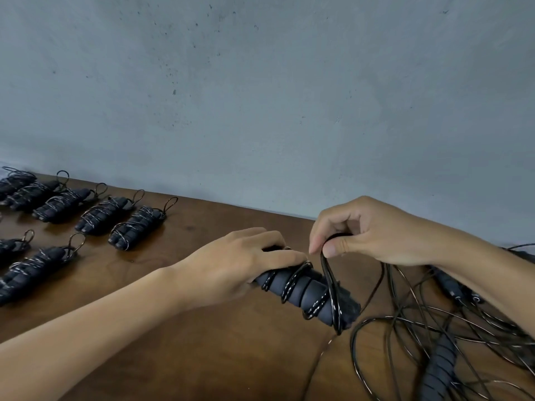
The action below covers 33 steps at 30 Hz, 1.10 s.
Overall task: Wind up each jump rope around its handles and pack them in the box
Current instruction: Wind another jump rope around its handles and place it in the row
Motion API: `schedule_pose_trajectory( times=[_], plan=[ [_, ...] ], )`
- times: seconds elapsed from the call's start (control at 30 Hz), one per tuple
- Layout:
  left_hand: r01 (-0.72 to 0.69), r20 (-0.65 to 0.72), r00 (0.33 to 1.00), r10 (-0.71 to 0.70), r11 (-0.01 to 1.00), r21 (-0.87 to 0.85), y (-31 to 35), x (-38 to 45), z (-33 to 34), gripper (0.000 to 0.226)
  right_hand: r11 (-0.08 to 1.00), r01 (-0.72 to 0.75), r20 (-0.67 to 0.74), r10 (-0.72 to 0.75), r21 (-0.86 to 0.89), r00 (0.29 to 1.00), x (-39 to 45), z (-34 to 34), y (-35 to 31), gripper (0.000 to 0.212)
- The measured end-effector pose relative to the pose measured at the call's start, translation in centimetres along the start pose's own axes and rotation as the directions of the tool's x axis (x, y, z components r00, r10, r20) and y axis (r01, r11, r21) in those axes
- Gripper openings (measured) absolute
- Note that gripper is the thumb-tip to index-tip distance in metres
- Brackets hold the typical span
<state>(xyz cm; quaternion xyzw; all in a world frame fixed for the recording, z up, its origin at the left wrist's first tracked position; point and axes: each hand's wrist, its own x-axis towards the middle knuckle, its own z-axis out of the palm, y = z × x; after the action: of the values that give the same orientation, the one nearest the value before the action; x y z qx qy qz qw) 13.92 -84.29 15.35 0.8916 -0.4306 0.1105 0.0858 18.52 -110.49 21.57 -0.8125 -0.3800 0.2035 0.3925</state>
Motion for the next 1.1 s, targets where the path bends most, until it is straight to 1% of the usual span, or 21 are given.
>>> schedule_pose_trajectory(
  times=[0.07,0.17,0.23,0.3,0.4,0.43,0.5,0.53,0.57,0.63,0.67,0.7,0.77,0.9,1.0,1.1],
  plan=[
    [-0.032,-0.036,0.999,0.032,0.999,-0.006,0.2,0.0,-0.1,0.069,0.989,0.029,-0.039,-0.023,0.146,0.999,0.2,0.7,0.8,0.01],
    [-0.004,-0.101,0.995,-0.007,0.994,-0.106,0.8,0.0,0.2,0.077,0.936,0.063,-0.049,-0.049,0.346,0.998,0.4,1.9,1.9,0.013],
    [0.03,-0.132,0.99,-0.055,0.982,-0.187,1.0,-0.3,0.4,0.083,0.902,0.094,-0.057,-0.077,0.422,0.995,0.6,2.7,2.5,0.007],
    [0.054,-0.157,0.983,-0.098,0.964,-0.261,1.1,-0.5,0.5,0.088,0.866,0.112,-0.083,-0.082,0.488,0.993,0.7,3.4,3.2,0.011],
    [0.066,-0.189,0.972,-0.139,0.935,-0.35,1.6,-0.6,1.1,0.092,0.84,0.095,-0.121,-0.035,0.535,0.992,1.0,4.3,3.6,0.004],
    [0.075,-0.201,0.965,-0.167,0.913,-0.4,1.8,-0.6,1.4,0.09,0.836,0.077,-0.135,-0.004,0.544,0.991,1.0,4.5,3.7,0.007],
    [0.103,-0.221,0.942,-0.254,0.842,-0.53,2.2,-0.7,1.9,0.083,0.83,0.045,-0.16,0.054,0.555,0.986,1.2,4.9,3.8,0.009],
    [0.117,-0.222,0.926,-0.305,0.792,-0.599,2.5,-0.7,2.2,0.078,0.853,0.032,-0.176,0.07,0.521,0.982,1.2,5.1,4.0,0.006],
    [0.133,-0.215,0.907,-0.362,0.731,-0.67,2.8,-0.7,2.6,0.074,0.902,0.03,-0.208,0.066,0.43,0.976,1.1,5.4,4.2,0.007],
    [0.156,-0.166,0.862,-0.478,0.564,-0.811,3.4,-0.7,3.5,0.066,0.964,0.013,-0.284,0.065,0.267,0.957,1.1,6.1,4.3,0.024],
    [0.153,-0.137,0.844,-0.519,0.476,-0.866,3.7,-0.6,3.9,0.062,0.96,0.016,-0.324,0.079,0.279,0.943,1.1,6.5,4.3,0.025],
    [0.144,-0.119,0.827,-0.549,0.412,-0.9,3.9,-0.6,4.2,0.056,0.947,0.029,-0.353,0.09,0.319,0.931,1.0,7.0,4.1,0.025],
    [0.124,-0.1,0.801,-0.591,0.326,-0.937,4.2,-0.5,4.9,0.048,0.928,0.036,-0.366,0.11,0.371,0.924,0.9,7.7,3.6,0.022],
    [0.07,-0.059,0.742,-0.668,0.166,-0.984,4.5,-0.2,5.3,0.041,0.959,-0.03,-0.387,0.142,0.281,0.911,0.6,8.7,3.8,0.021],
    [0.05,-0.027,0.693,-0.721,0.085,-0.995,4.6,0.0,5.5,0.035,0.967,-0.088,-0.418,0.185,0.241,0.89,0.3,9.2,3.9,0.016],
    [0.049,0.022,0.644,-0.765,0.012,-0.999,4.5,0.0,5.7,0.035,0.964,-0.133,-0.446,0.226,0.231,0.866,-0.1,9.5,3.7,0.013]
  ],
)
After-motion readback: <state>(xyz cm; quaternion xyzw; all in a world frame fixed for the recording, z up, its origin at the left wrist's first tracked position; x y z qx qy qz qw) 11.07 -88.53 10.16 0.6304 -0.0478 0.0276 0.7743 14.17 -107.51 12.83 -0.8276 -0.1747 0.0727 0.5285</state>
